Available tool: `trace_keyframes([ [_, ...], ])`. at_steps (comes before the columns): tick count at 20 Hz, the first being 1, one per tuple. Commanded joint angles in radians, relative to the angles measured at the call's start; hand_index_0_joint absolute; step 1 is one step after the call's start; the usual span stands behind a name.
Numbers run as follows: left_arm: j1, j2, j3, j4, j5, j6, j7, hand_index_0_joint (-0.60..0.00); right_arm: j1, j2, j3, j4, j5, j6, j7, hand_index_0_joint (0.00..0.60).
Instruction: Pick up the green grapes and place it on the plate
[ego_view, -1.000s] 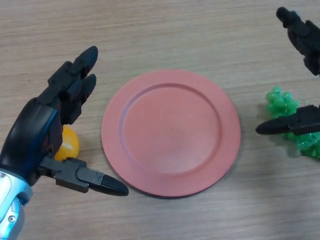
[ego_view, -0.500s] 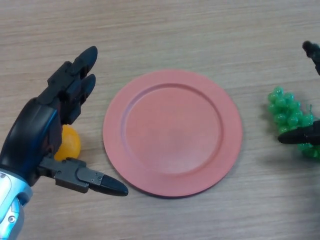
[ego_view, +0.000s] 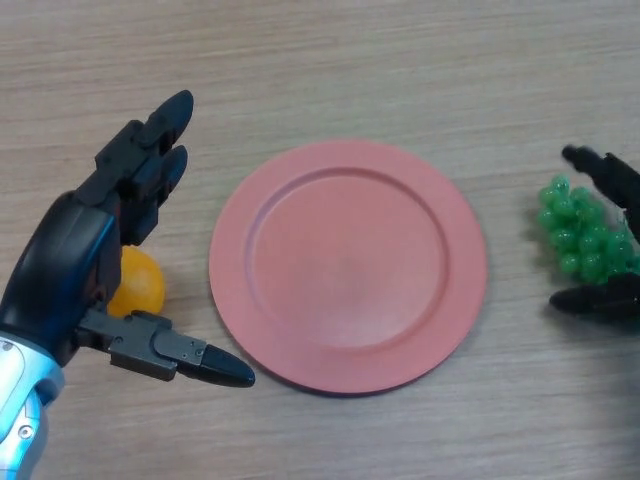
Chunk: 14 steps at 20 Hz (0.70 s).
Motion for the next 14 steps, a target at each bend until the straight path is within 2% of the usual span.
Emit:
trace_keyframes([
  [1,-0.020,0.024,0.046,-0.037,0.003,-0.141,-0.004,0.000,-0.055,-0.098,-0.066,-0.019,-0.120,-0.054,-0.152,0.600],
  [2,-0.026,0.027,0.045,-0.038,0.004,-0.134,-0.002,0.000,-0.064,-0.107,-0.062,-0.009,-0.164,-0.045,-0.187,0.600],
  [4,-0.031,0.026,0.049,-0.043,-0.005,-0.117,0.001,0.000,-0.061,-0.119,-0.050,-0.019,-0.218,-0.045,-0.197,0.600],
  [7,-0.034,0.028,0.047,-0.040,-0.009,-0.114,0.005,0.000,-0.062,-0.121,-0.065,-0.078,-0.233,-0.040,-0.194,0.600],
  [9,-0.032,0.029,0.048,-0.040,-0.011,-0.113,0.004,0.000,-0.041,-0.107,-0.078,-0.191,-0.206,-0.019,-0.140,0.600],
  [10,-0.031,0.028,0.048,-0.038,-0.012,-0.114,0.004,0.000,-0.027,-0.088,-0.085,-0.291,-0.167,0.002,-0.076,0.600],
  [11,-0.032,0.029,0.050,-0.037,-0.014,-0.112,0.003,0.000,-0.025,-0.078,-0.086,-0.335,-0.159,0.013,-0.056,0.600],
  [13,-0.036,0.030,0.052,-0.039,-0.022,-0.103,0.006,0.000,-0.016,-0.044,-0.070,-0.472,-0.142,0.041,0.018,0.600],
  [14,-0.036,0.029,0.049,-0.042,-0.023,-0.098,0.009,0.000,-0.015,-0.014,-0.050,-0.547,-0.141,0.062,0.065,0.600],
])
